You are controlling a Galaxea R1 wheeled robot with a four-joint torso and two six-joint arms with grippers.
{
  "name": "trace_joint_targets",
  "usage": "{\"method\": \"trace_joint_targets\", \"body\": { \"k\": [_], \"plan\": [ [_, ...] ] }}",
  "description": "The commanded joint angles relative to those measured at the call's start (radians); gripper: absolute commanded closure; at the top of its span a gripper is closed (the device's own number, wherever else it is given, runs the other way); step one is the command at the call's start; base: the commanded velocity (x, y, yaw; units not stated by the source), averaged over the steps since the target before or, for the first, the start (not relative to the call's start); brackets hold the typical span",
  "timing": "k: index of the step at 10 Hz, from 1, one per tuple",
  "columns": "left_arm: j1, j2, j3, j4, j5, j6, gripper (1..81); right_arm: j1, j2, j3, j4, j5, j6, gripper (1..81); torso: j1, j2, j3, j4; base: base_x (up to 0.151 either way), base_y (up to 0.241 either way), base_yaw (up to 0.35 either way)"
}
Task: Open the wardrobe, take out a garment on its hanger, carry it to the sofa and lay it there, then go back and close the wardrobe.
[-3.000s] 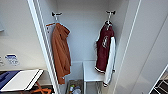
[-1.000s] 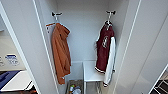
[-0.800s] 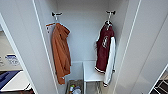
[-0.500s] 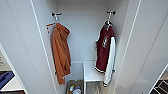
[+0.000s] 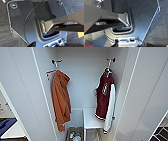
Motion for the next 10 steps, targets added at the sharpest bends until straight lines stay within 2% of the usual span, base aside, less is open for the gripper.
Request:
{"method": "trace_joint_targets", "body": {
  "k": [1,8,10],
  "plan": [
    [-0.023,0.009,-0.038,-0.007,0.015,0.004,1.0,0.032,0.004,0.001,-0.01,-0.046,-0.002,1.0,0.0,0.0,0.0,0.0,0.0,0.0,0.0],
    [-0.03,0.015,-0.053,-0.007,0.043,0.004,1.0,0.026,0.026,-0.004,-0.009,-0.043,0.0,1.0,-0.001,-0.001,0.001,0.0,0.0,0.0,0.0],
    [-0.03,0.012,-0.053,-0.009,0.043,0.004,1.0,0.029,0.026,-0.004,-0.01,-0.044,0.0,1.0,-0.001,-0.001,0.001,0.0,0.08,0.0,0.0]
  ]
}}
